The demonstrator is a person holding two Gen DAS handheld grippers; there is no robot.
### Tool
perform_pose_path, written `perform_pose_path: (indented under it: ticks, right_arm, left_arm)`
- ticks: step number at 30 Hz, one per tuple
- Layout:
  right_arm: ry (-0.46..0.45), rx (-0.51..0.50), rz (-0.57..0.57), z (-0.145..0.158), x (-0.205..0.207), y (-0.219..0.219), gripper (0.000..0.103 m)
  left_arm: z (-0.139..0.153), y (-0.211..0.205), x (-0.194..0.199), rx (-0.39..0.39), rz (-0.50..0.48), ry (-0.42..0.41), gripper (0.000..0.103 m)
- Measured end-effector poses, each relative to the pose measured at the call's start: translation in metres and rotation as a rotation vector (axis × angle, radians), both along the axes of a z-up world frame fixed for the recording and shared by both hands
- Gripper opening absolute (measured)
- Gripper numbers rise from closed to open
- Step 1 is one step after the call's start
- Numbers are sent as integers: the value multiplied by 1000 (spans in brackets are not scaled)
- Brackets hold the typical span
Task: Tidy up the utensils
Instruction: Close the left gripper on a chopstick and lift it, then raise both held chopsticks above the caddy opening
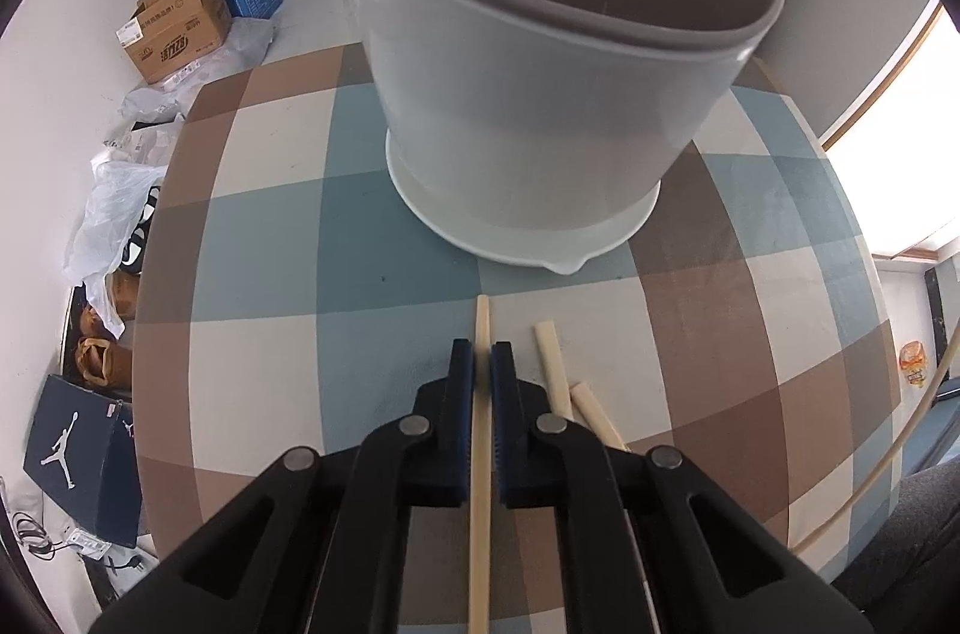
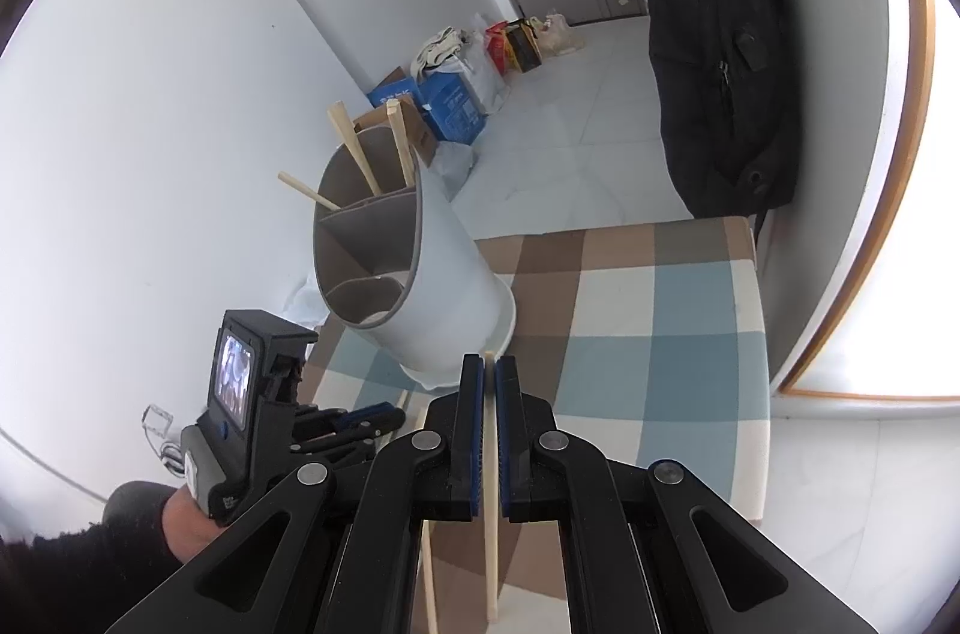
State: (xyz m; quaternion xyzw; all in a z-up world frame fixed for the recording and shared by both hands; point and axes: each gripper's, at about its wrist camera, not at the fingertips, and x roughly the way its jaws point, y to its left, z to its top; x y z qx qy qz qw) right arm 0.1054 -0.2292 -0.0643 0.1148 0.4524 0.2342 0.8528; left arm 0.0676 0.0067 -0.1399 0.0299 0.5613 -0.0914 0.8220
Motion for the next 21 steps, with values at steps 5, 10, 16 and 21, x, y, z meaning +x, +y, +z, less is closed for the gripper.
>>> perform_pose_path:
  ticks: [5,10,16,21]
  right_arm:
    - [-18,-7,-5,2,-2,3,3]
    - [-50,-13,-16,8,-7,5,3]
    - [-132,-47,17,21,-22,19,3]
    - [-196,-75,30,30,-35,30,3]
  left_arm:
    - [35,12,-11,-76,42,-134,2]
    - [74,23,-30,-97,71,-282,2]
    - [91,25,-40,-129,72,-357,2]
    - [96,15,-38,-132,38,-391,1]
